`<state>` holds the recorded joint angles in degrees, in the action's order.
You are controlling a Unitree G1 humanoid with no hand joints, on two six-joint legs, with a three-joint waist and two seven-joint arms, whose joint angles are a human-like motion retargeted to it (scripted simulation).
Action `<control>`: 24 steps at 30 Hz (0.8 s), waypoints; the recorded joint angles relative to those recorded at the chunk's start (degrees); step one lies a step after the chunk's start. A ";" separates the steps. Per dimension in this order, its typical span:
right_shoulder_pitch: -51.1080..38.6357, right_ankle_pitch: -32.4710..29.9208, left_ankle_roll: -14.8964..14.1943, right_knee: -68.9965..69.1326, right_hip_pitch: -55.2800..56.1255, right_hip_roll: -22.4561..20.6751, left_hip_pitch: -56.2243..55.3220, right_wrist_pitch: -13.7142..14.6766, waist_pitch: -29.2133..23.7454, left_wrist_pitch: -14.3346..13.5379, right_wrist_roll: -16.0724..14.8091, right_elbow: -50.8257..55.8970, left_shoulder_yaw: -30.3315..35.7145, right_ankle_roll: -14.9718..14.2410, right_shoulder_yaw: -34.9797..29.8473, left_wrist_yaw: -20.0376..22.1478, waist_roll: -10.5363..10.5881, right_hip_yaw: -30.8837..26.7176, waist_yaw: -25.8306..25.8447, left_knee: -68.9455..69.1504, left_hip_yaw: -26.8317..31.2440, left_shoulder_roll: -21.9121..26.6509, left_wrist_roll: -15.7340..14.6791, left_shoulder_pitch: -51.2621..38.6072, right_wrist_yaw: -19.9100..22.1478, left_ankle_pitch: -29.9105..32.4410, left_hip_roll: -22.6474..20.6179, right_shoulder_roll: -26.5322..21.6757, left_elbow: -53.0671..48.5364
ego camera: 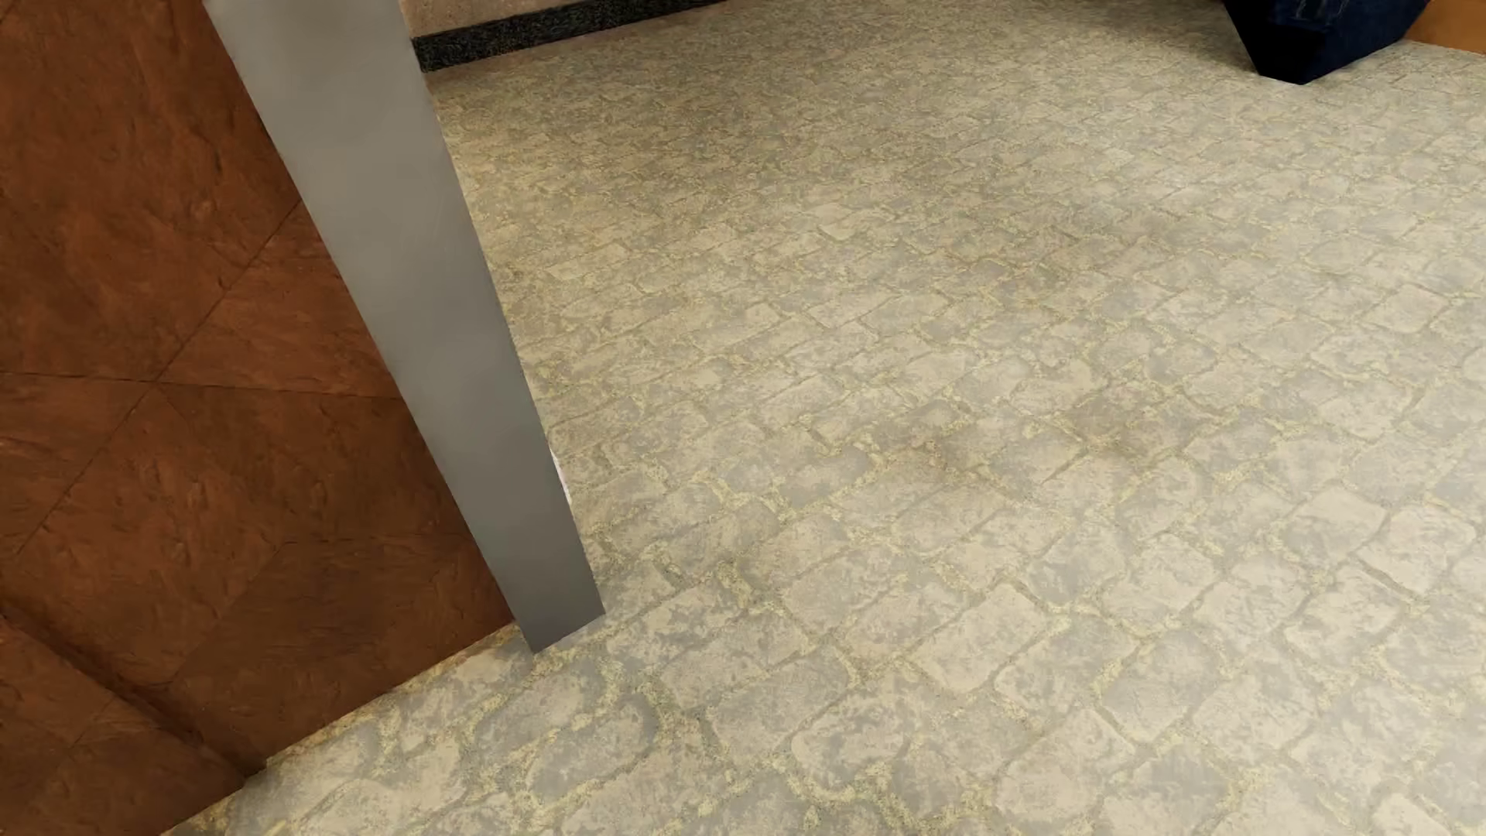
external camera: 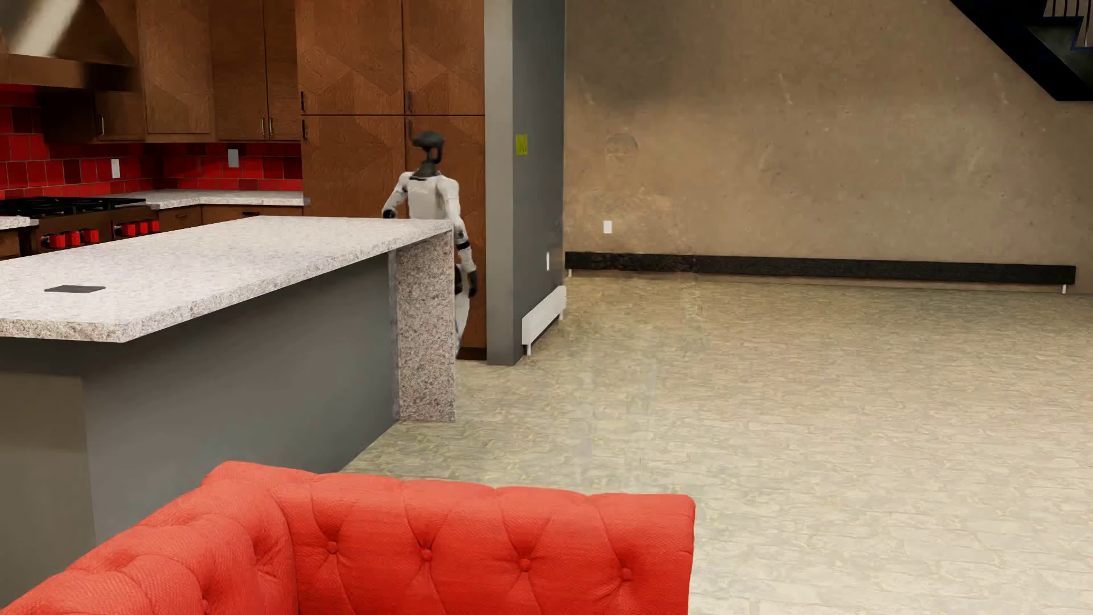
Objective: Go to the dark armchair
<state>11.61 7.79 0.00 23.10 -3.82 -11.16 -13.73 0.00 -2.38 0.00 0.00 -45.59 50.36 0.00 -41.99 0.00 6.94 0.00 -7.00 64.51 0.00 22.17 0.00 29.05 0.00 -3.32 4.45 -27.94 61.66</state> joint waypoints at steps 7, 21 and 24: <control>0.86 4.80 0.00 -1.22 -16.36 3.10 -3.10 0.00 -3.04 0.00 0.00 8.21 -16.04 0.00 5.77 0.00 -1.80 0.00 2.19 -36.51 0.00 2.58 0.00 -4.30 0.00 16.73 -1.61 1.18 -6.43; 12.93 -22.83 0.00 2.82 21.74 2.28 24.82 0.00 -1.72 0.00 0.00 -2.52 -24.04 0.00 -6.34 0.00 -6.69 0.00 18.13 -37.13 0.00 6.78 0.00 -10.79 0.00 -3.52 -6.27 2.08 -10.39; 14.59 -13.03 0.00 4.07 20.59 2.27 29.23 0.00 -0.08 0.00 0.00 -1.96 -25.16 0.00 -9.03 0.00 -6.28 0.00 17.61 -35.56 0.00 5.71 0.00 -9.84 0.00 -5.25 -7.93 4.09 -12.10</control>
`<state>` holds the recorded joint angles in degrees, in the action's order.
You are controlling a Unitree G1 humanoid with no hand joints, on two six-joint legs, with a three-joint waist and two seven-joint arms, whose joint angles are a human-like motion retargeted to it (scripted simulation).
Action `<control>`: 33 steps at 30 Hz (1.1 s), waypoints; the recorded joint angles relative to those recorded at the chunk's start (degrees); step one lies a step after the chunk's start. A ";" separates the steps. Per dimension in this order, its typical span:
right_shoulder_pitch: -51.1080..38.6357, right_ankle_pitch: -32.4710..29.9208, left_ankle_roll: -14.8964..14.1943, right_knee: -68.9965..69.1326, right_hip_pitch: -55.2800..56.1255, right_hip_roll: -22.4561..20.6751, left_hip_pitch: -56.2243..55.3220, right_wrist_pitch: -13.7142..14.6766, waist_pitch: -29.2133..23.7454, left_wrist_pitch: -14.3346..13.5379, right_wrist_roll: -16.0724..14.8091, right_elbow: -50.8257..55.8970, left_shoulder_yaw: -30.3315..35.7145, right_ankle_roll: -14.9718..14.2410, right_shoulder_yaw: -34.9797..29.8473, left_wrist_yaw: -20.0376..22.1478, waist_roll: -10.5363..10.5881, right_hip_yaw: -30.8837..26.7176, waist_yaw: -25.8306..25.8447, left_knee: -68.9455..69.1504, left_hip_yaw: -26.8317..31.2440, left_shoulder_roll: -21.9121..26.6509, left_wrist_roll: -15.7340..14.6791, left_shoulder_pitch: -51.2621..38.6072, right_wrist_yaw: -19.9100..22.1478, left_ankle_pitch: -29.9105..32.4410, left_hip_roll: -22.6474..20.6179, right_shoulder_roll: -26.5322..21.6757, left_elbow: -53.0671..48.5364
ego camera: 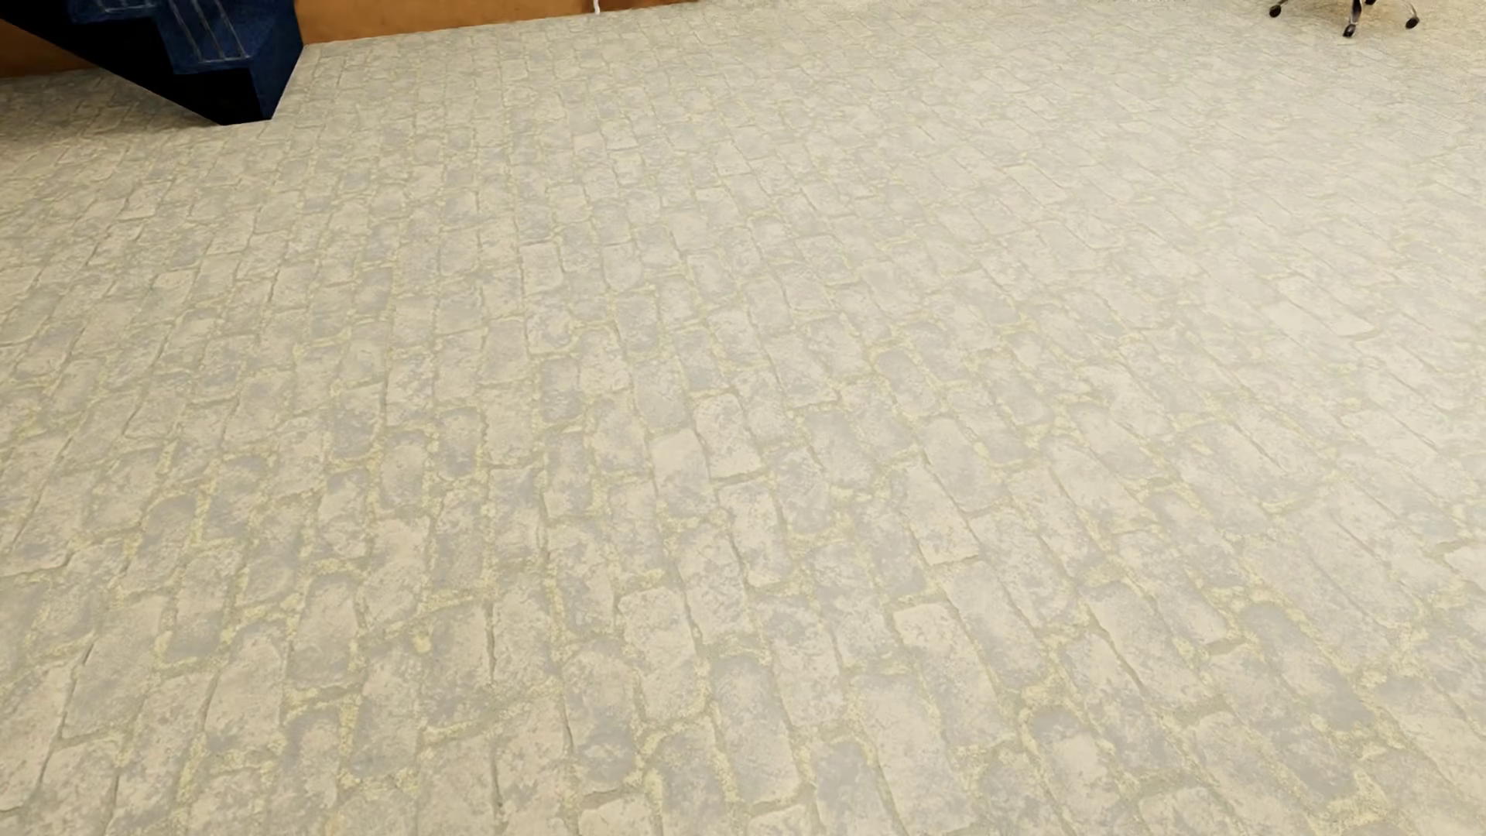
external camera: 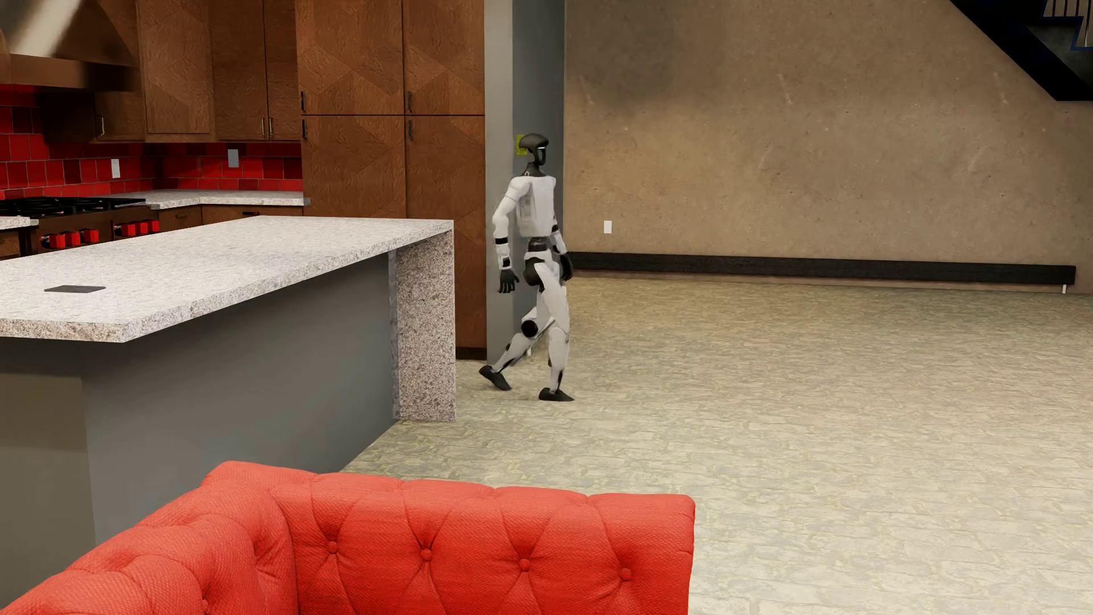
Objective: Go to the dark armchair
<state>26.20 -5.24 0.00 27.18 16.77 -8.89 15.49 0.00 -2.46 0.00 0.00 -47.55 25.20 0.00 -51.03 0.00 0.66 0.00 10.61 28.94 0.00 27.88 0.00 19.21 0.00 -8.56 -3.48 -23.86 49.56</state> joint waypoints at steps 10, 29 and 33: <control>-12.63 15.79 0.00 -3.17 -19.59 -3.16 -28.65 0.00 0.12 0.00 0.00 7.80 18.94 0.00 17.77 0.00 3.28 0.00 -13.51 31.88 0.00 -4.34 0.00 6.58 0.00 3.84 8.39 -3.73 9.14; -5.32 -2.79 0.00 41.71 4.31 0.01 -17.63 0.00 1.76 0.00 0.00 -2.38 6.55 0.00 3.73 0.00 0.88 0.00 -10.96 0.60 0.00 -2.53 0.00 0.22 0.00 3.64 5.24 -3.27 4.11; -4.94 -11.54 0.00 6.81 4.98 -1.74 -4.48 0.00 -2.06 0.00 0.00 4.89 1.08 0.00 14.90 0.00 2.34 0.00 -5.21 -2.38 0.00 -2.33 0.00 -0.87 0.00 1.55 3.88 -0.52 0.62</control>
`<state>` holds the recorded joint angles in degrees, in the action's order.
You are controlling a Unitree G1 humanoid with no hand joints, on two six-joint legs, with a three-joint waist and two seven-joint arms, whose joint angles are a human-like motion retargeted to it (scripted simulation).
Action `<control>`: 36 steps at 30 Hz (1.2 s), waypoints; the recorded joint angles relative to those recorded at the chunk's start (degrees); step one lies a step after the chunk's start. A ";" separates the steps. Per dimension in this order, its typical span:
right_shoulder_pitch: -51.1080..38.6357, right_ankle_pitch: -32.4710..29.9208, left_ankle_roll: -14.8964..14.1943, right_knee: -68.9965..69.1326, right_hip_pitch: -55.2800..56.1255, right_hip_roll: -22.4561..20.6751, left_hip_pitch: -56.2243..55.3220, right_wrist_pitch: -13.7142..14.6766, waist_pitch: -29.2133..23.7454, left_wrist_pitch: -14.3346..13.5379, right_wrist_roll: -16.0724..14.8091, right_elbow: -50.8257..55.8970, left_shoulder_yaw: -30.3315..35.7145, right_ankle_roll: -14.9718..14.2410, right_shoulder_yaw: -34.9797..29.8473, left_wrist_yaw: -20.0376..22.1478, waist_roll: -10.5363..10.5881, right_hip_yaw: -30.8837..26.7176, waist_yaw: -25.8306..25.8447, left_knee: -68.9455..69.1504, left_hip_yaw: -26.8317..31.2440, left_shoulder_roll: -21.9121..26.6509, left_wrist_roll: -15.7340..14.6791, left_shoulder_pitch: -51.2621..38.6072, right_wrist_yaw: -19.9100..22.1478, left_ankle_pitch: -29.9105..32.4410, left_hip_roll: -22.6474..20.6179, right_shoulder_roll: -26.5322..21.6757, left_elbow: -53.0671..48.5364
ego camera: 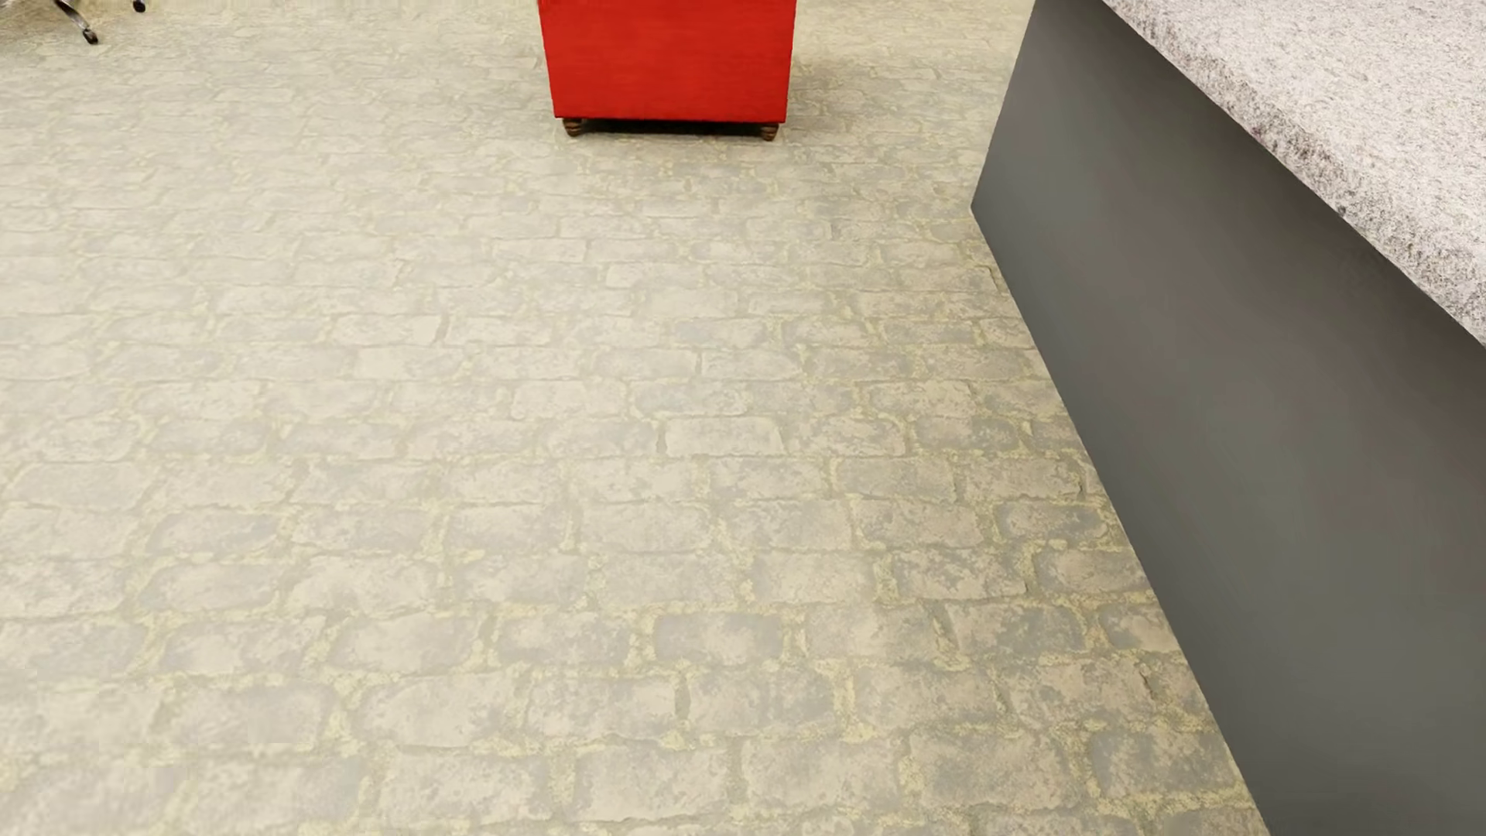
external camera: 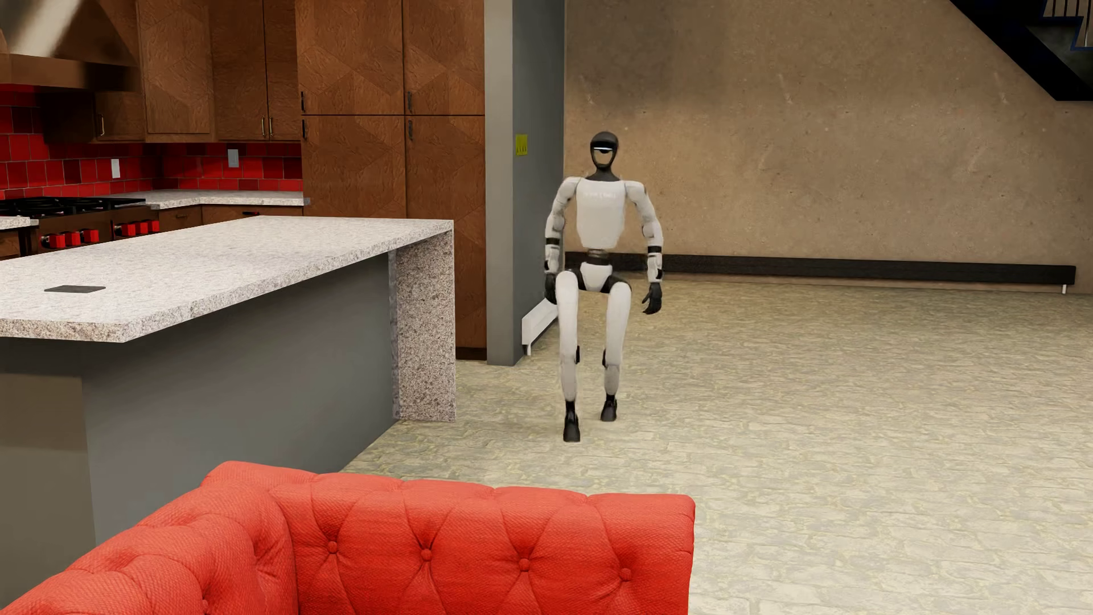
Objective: Go to the dark armchair
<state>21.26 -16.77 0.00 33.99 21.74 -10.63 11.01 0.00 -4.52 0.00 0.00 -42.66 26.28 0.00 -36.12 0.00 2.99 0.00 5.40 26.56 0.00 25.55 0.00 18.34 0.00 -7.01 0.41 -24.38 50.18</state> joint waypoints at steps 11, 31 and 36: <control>-2.99 12.88 0.00 -7.62 -9.62 -3.62 -19.32 0.00 5.17 0.00 0.00 -14.50 6.81 0.00 -29.01 0.00 6.98 0.00 -8.72 44.50 0.00 -1.44 0.00 8.28 0.00 14.77 11.10 -2.62 4.98; 0.41 -1.39 0.00 19.95 -3.60 4.85 -8.63 0.00 0.92 0.00 0.00 -6.82 -6.55 0.00 -18.74 0.00 -2.01 0.00 -3.50 0.70 0.00 1.85 0.00 -0.86 0.00 6.47 -0.10 -1.51 -2.13; 2.87 15.88 0.00 -9.51 -2.40 3.77 4.31 0.00 -1.31 0.00 0.00 -9.00 -8.52 0.00 -23.64 0.00 -2.12 0.00 -1.91 -0.25 0.00 1.77 0.00 0.88 0.00 -0.55 -1.94 -0.64 -6.58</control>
<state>24.12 -0.90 0.00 24.48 19.34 -6.87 15.32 0.00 -5.84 0.00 0.00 -51.66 17.77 0.00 -59.77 0.00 0.87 0.00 3.49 26.32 0.00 27.32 0.00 19.22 0.00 -7.56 -1.53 -25.02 43.59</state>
